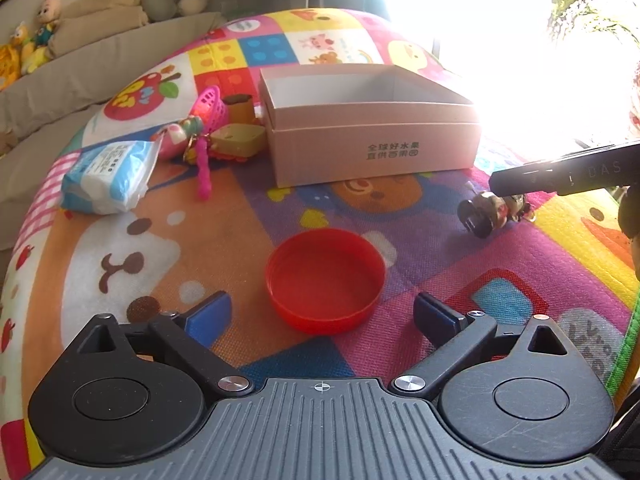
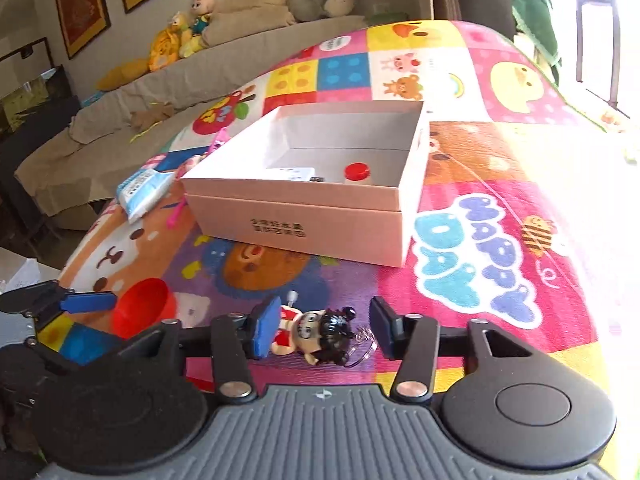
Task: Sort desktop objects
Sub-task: 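Set the figurine down on the mat beside the bowl with the right tool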
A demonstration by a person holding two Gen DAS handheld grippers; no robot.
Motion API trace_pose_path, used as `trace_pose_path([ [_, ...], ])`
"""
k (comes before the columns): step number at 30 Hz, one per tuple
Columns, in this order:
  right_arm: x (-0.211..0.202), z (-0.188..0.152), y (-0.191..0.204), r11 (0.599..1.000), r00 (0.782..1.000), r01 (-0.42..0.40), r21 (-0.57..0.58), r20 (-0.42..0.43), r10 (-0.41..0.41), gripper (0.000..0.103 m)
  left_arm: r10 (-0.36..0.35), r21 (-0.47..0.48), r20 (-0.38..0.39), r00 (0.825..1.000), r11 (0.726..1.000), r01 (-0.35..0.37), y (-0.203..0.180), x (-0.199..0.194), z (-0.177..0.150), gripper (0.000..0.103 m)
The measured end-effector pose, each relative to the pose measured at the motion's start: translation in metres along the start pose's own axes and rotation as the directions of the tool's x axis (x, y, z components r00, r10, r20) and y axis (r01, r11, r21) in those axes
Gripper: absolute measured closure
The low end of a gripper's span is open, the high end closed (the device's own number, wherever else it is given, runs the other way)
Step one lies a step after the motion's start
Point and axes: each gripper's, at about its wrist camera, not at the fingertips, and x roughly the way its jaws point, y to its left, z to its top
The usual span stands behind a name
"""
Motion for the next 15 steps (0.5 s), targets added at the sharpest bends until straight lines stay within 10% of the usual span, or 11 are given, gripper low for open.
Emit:
trace_pose_path([
  [4, -0.004, -0.009, -0.008, 1.0, 1.0, 0.021, 0.013, 0.004, -0.021, 0.006, 0.01, -0.002, -0.005, 1.0, 1.0, -0.01, 0.0, 0.001, 0.001, 0.0],
  [15, -0.011, -0.039, -0.002, 1.0, 0.999, 0.003, 0.019, -0.041, -0.002, 0.0, 0.151, -0.084, -0.021, 0.988, 0.985, -0.153, 0.018, 0.01, 0.011, 0.0],
])
